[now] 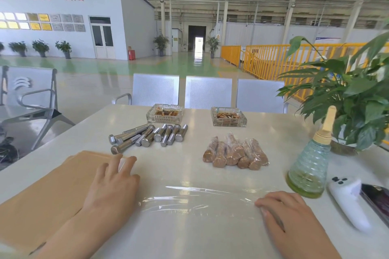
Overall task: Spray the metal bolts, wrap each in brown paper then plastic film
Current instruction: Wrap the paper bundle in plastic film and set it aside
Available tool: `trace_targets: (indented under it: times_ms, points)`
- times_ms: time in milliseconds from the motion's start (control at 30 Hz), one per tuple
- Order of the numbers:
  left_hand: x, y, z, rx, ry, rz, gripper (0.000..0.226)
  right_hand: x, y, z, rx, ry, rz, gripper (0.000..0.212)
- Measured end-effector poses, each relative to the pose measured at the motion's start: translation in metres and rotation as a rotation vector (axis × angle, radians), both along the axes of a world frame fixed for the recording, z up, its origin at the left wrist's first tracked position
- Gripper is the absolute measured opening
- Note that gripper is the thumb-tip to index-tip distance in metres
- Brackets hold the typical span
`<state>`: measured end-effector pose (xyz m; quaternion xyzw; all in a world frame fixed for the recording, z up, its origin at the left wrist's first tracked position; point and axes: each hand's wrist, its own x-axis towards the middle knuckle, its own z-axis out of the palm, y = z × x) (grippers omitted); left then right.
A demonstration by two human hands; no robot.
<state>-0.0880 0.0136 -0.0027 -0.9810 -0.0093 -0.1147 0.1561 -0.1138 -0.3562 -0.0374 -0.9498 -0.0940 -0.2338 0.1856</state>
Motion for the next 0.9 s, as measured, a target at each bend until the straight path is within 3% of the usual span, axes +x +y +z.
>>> trace_targets:
  times_ms: [100, 200, 300, 500, 567, 667, 800, 900]
  points:
    - [0.002, -0.004, 0.007, -0.049, -0.01, 0.006, 0.033, 0.0, -0.002, -0.006, 0.059, -0.051, -0.004, 0.044]
    - [0.003, -0.014, 0.011, -0.077, -0.028, -0.023, 0.038, -0.001, -0.001, -0.009, 0.099, -0.17, -0.01, 0.028]
    - [0.009, -0.031, 0.013, -0.12, -0.046, -0.093, 0.043, -0.003, -0.001, -0.01, 0.11, -0.206, -0.01, 0.024]
    - [0.04, -0.055, 0.034, -0.341, -0.141, -0.161, 0.036, -0.001, 0.001, -0.012, 0.117, -0.046, -0.035, 0.034]
    - [0.058, -0.034, 0.043, -0.442, -0.189, -0.049, 0.036, 0.0, 0.002, -0.01, 0.134, 0.019, -0.041, 0.047]
    - [0.084, 0.036, 0.054, -0.637, -0.187, 0.229, 0.029, 0.002, 0.001, -0.01, 0.166, 0.026, -0.024, 0.049]
    - [0.094, 0.11, 0.034, -0.433, 0.203, 0.422, 0.037, 0.001, 0.002, -0.008, 0.172, 0.037, -0.036, 0.048]
    - [0.09, 0.126, 0.013, -0.492, 0.208, 0.427, 0.036, 0.001, 0.004, -0.006, 0.161, 0.051, -0.049, 0.051]
